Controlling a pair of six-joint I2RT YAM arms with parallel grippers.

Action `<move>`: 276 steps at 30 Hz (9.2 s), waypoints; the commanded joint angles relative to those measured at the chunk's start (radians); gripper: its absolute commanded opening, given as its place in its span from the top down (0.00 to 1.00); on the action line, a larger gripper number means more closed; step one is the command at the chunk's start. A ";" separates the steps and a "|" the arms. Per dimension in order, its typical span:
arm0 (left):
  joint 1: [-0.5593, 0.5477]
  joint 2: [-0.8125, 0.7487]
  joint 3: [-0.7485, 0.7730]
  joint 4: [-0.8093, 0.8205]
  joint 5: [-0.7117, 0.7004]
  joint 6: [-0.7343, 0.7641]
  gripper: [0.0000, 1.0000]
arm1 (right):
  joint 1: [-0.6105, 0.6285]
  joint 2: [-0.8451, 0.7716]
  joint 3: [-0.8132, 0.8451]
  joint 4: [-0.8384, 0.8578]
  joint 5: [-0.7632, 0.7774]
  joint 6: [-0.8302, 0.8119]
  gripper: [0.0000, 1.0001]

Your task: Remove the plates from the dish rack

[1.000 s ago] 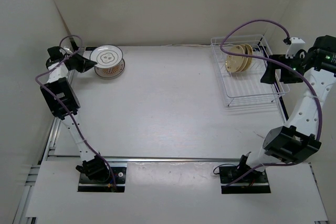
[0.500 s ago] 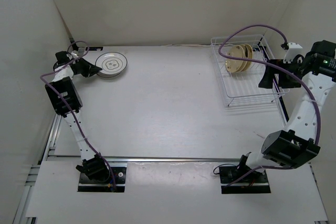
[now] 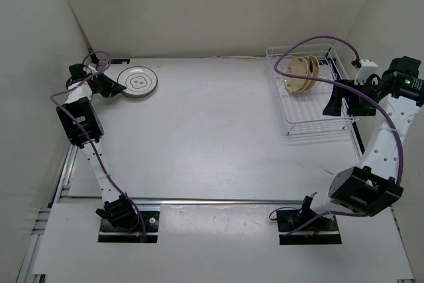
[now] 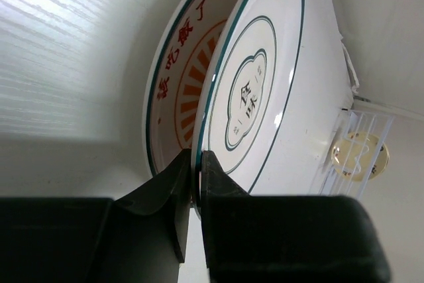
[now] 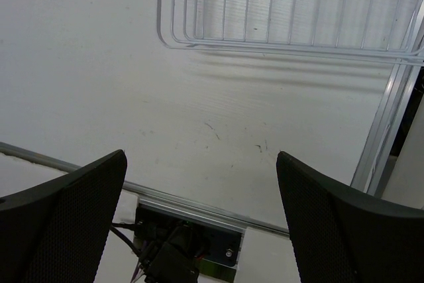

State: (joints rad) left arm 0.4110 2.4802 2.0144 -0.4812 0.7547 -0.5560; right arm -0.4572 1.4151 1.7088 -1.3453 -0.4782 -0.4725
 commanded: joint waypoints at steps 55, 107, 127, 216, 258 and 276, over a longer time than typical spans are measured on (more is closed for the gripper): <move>-0.149 -0.237 -0.022 -0.191 -0.535 0.327 0.17 | -0.005 0.068 -0.048 0.123 -0.241 0.098 0.03; -0.340 -0.767 -0.270 -0.398 -0.112 0.607 0.08 | 0.365 0.872 0.712 0.476 0.464 0.333 0.59; -0.340 -0.767 -0.299 -0.407 -0.161 0.634 0.07 | 0.365 0.993 0.798 0.514 0.483 0.333 0.60; -0.517 -0.507 -0.273 -0.266 0.367 0.338 0.04 | 0.821 0.864 0.486 0.621 -0.475 0.663 1.00; -0.578 -0.153 0.193 -0.116 -0.023 0.062 0.90 | 0.439 0.259 0.286 0.457 0.202 0.180 0.01; -0.551 0.114 0.254 0.023 -0.235 -0.071 0.87 | 0.341 0.022 0.071 0.259 0.243 0.084 0.01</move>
State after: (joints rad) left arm -0.1581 2.6411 2.2711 -0.4973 0.5655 -0.6197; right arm -0.1165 1.4693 1.7874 -1.0718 -0.2367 -0.3748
